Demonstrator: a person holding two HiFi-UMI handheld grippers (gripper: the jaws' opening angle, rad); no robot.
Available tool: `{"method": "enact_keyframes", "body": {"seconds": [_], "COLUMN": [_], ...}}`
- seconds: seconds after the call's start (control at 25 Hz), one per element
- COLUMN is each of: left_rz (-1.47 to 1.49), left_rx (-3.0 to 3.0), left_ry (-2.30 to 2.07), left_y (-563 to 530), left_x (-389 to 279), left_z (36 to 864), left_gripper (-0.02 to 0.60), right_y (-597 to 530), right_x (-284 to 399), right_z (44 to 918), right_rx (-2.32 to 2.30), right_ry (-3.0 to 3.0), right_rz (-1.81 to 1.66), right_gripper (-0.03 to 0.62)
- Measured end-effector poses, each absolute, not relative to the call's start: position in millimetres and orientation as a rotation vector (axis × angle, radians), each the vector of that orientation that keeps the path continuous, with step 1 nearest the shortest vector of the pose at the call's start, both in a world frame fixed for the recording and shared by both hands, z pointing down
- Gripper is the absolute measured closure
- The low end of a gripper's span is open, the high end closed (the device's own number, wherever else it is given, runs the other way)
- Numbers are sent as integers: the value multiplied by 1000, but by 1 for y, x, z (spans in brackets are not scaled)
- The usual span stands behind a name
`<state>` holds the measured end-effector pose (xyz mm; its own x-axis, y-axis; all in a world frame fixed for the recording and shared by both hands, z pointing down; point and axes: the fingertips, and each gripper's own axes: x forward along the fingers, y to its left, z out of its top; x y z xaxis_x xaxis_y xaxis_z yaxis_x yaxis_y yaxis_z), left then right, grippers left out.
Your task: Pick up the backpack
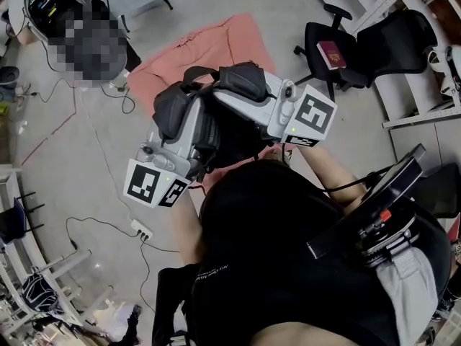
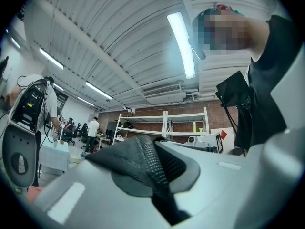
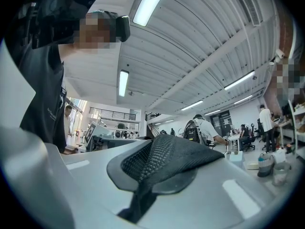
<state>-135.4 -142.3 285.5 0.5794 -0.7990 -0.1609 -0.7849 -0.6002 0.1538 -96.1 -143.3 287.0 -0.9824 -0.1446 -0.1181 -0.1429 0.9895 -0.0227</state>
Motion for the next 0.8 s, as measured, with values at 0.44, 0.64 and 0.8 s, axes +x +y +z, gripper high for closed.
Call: {"method": "enact_keyframes", "body": {"seconds": [0.44, 0.64, 0.8], "left_rz": [-302, -310, -308], "left_rx": [2717, 2712, 2709], "left_ry": [-1351, -1345, -1339], "left_y": [-146, -147, -147], "left_x": [-134, -134, -132], "left_z": [295, 298, 301], "left_gripper": [565, 565, 565], "right_y": [-142, -144, -146], "right_x": [-102, -102, -101], "right_z": [298, 301, 304], "right_rx": [-227, -239, -247], "right_ry": [3067, 3072, 3073], "right_rz": [24, 34, 26], "right_gripper": [569, 569, 569]}}
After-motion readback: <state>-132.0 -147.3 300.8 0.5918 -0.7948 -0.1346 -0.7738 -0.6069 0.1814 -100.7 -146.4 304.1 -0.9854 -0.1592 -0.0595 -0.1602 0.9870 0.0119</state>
